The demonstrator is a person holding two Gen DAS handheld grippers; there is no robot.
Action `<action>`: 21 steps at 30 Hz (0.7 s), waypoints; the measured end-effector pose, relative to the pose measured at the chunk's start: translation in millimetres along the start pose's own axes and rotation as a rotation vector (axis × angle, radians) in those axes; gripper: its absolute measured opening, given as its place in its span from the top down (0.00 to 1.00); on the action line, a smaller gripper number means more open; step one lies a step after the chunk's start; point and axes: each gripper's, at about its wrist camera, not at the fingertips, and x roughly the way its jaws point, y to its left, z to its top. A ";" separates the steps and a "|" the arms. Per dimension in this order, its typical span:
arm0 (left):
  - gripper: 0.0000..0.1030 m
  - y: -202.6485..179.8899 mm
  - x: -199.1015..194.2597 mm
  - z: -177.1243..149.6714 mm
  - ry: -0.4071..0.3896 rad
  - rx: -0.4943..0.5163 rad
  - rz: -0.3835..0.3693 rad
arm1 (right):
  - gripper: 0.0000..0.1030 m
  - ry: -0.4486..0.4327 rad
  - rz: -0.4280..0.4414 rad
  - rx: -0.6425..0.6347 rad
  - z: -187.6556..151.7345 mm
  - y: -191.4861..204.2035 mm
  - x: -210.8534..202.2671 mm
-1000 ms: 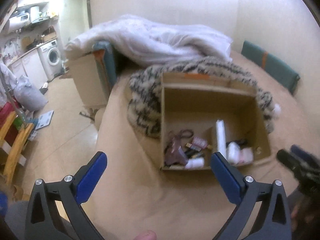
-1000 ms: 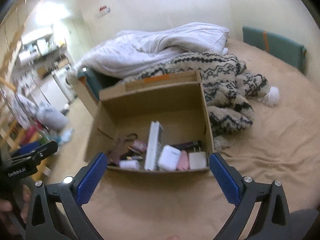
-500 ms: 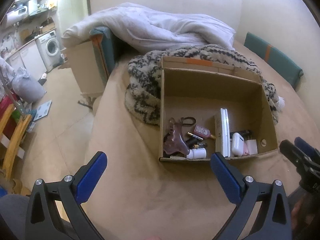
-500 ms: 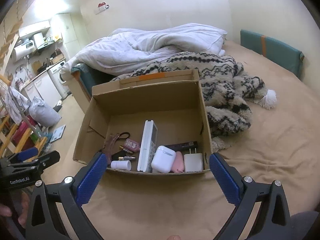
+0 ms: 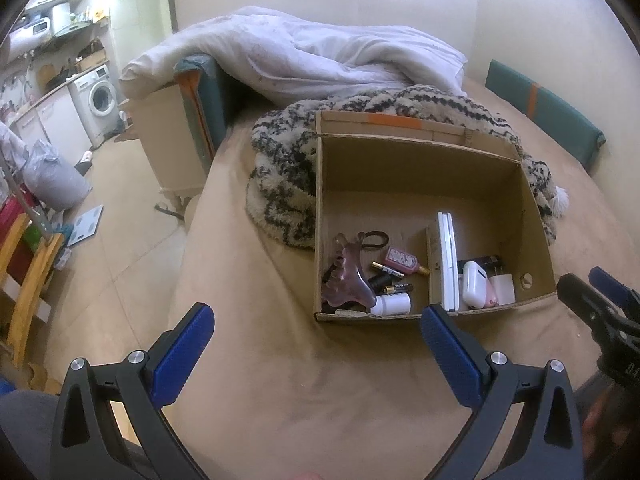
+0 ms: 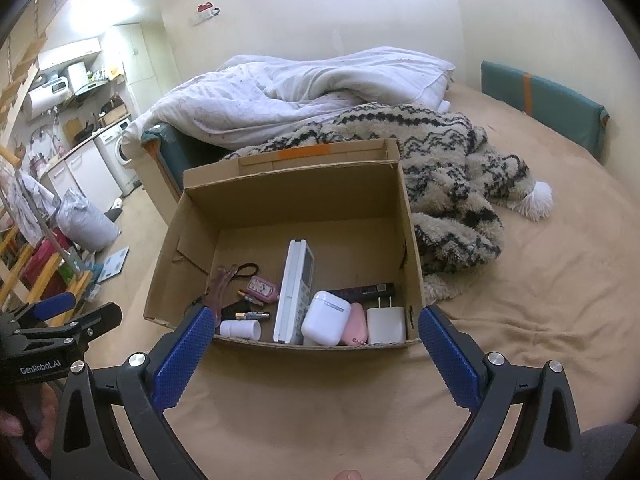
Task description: Organize rigid objects
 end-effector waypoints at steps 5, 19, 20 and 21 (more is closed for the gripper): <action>0.00 0.7 0.1 0.3 0.001 0.003 -0.001 | 0.00 0.002 0.000 -0.002 0.2 -0.2 0.3; 0.00 0.2 2.7 -1.6 0.006 0.006 0.003 | 0.00 0.003 0.004 0.002 0.2 -0.5 0.2; 0.00 0.0 3.0 -1.7 0.005 0.007 0.003 | 0.00 0.003 0.005 0.005 0.1 -0.8 0.1; 0.00 -0.2 3.1 -2.2 0.004 0.009 0.002 | 0.00 0.003 0.006 0.008 0.2 -1.1 0.5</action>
